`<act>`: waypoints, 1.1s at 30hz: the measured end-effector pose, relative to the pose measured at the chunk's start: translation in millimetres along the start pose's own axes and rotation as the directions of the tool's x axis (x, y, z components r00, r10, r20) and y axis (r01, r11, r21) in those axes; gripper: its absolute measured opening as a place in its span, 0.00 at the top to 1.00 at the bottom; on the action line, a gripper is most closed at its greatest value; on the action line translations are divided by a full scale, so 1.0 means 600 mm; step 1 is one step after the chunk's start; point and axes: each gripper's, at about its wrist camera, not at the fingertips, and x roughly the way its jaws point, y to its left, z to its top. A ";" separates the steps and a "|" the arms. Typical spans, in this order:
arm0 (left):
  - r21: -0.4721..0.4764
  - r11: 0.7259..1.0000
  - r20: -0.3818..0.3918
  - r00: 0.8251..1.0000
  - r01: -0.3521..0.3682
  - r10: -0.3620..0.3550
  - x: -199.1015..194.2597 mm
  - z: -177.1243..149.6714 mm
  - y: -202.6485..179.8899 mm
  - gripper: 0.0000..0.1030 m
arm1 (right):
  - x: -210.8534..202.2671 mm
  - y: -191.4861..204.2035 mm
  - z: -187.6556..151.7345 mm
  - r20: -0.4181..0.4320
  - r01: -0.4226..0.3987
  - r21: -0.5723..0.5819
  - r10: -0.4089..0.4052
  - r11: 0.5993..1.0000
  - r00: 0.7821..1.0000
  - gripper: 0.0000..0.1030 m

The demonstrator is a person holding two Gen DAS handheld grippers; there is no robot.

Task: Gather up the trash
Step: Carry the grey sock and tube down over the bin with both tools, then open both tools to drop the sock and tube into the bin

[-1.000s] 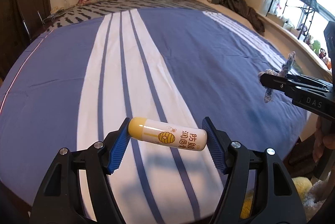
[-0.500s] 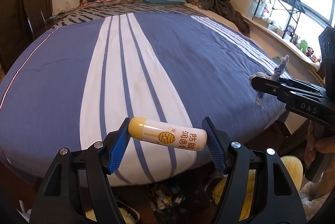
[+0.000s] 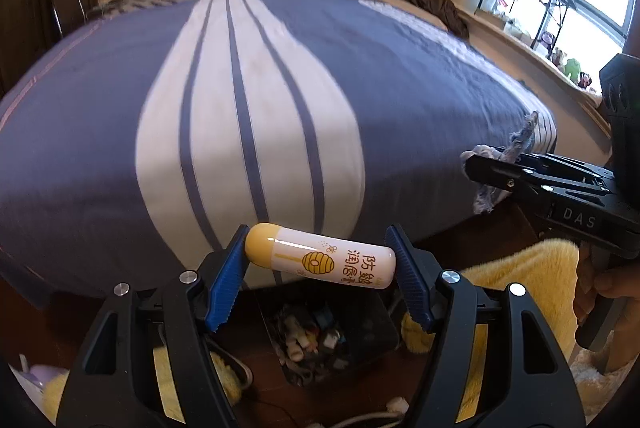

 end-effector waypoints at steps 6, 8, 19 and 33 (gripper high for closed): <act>-0.023 1.000 -0.083 0.996 0.015 -0.017 0.049 -0.058 0.013 0.37 | 0.050 0.008 -0.057 -0.085 -0.012 0.008 0.013 1.000 0.996 0.61; -0.031 1.000 -0.101 0.995 0.003 -0.006 0.068 -0.076 0.018 0.37 | 0.065 0.008 -0.072 -0.103 -0.016 0.023 0.019 1.000 0.995 0.61; -0.066 0.998 -0.239 0.971 -0.006 -0.010 0.171 -0.146 0.034 0.37 | 0.162 0.008 -0.136 -0.199 0.038 0.051 -0.028 0.998 0.980 0.61; -0.078 0.997 -0.440 0.896 0.029 -0.060 0.284 -0.195 0.044 0.37 | 0.270 0.007 -0.166 -0.381 0.022 0.108 0.021 0.994 0.924 0.59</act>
